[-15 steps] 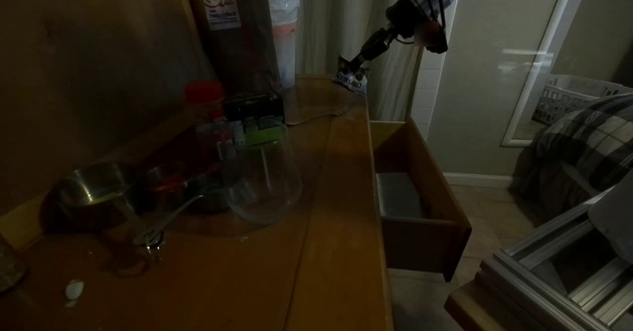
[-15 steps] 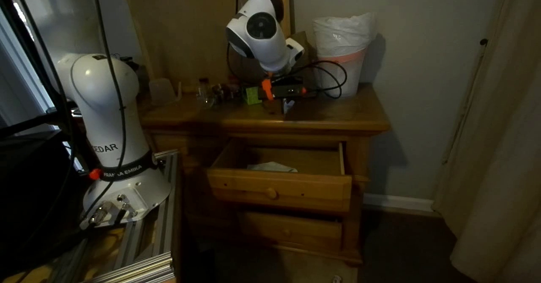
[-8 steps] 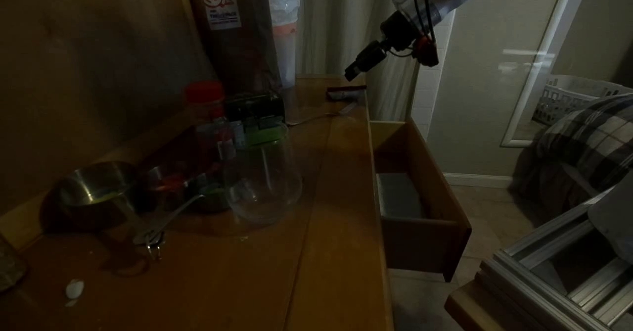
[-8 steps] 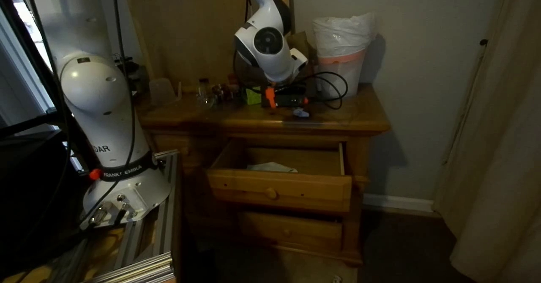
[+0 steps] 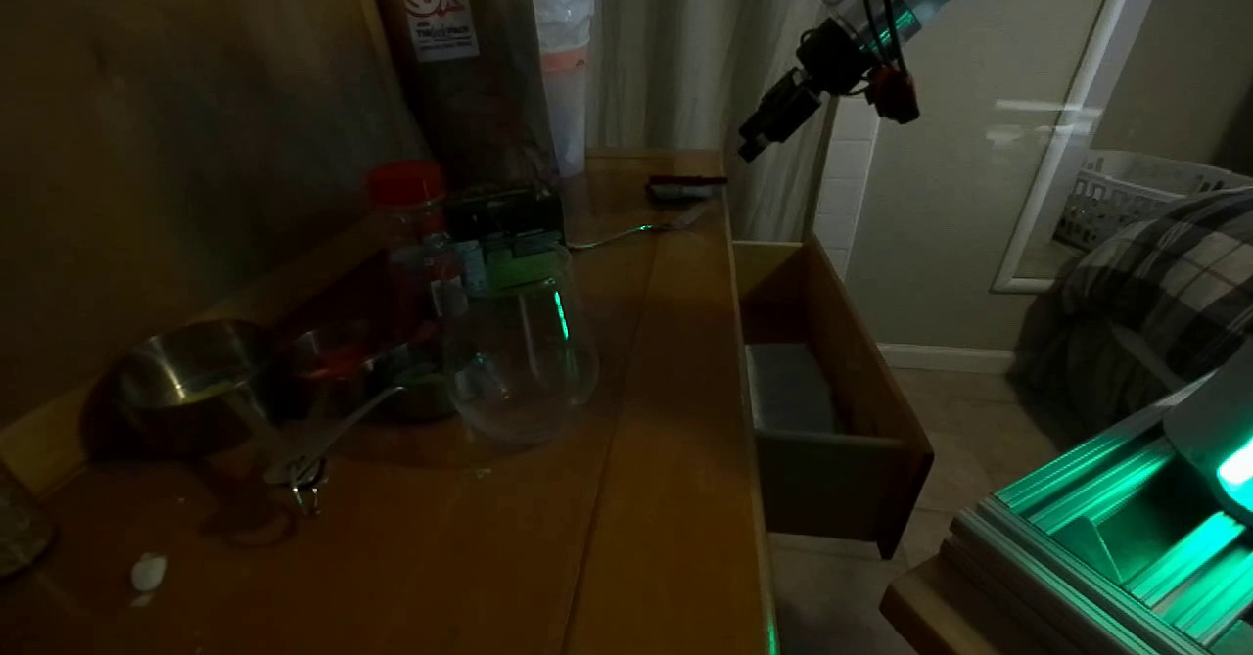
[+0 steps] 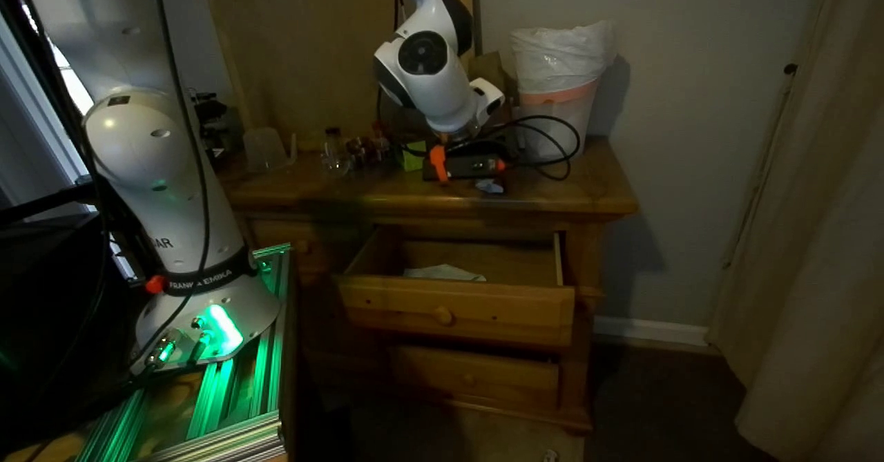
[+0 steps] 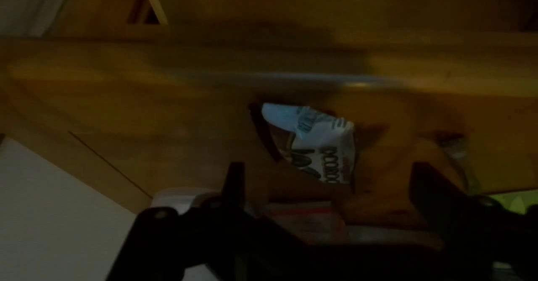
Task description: Open the topmost drawer on the right and remove the white packet from the drawer then close the drawer.
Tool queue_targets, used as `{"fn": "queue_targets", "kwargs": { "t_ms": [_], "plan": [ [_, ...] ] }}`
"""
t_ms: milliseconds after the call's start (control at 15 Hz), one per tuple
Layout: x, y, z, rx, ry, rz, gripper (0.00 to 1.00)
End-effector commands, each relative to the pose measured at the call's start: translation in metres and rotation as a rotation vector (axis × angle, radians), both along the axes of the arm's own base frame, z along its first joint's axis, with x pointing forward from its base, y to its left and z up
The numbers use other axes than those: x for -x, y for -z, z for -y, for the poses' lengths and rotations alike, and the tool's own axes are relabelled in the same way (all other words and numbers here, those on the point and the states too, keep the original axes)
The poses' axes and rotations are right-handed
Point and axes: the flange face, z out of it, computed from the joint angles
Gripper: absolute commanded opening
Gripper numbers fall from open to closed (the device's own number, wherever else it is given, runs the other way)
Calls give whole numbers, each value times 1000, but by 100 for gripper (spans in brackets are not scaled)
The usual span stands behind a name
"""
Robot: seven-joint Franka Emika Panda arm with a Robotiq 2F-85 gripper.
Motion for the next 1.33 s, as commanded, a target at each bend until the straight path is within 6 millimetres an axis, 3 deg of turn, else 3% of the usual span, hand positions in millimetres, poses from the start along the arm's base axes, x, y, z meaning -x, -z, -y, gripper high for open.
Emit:
{"fn": "queue_targets", "kwargs": {
  "t_ms": [0, 267, 533, 600, 667, 867, 1267],
  "plan": [
    [24, -9, 18, 124, 19, -15, 100],
    [25, 3, 33, 253, 53, -60, 100],
    [24, 38, 47, 355, 84, -162, 100],
    [23, 49, 41, 346, 73, -195, 100],
    [27, 31, 42, 317, 68, -145, 100],
    [28, 51, 41, 331, 65, -200, 100],
    [16, 69, 104, 379, 155, -238, 100]
  ]
}}
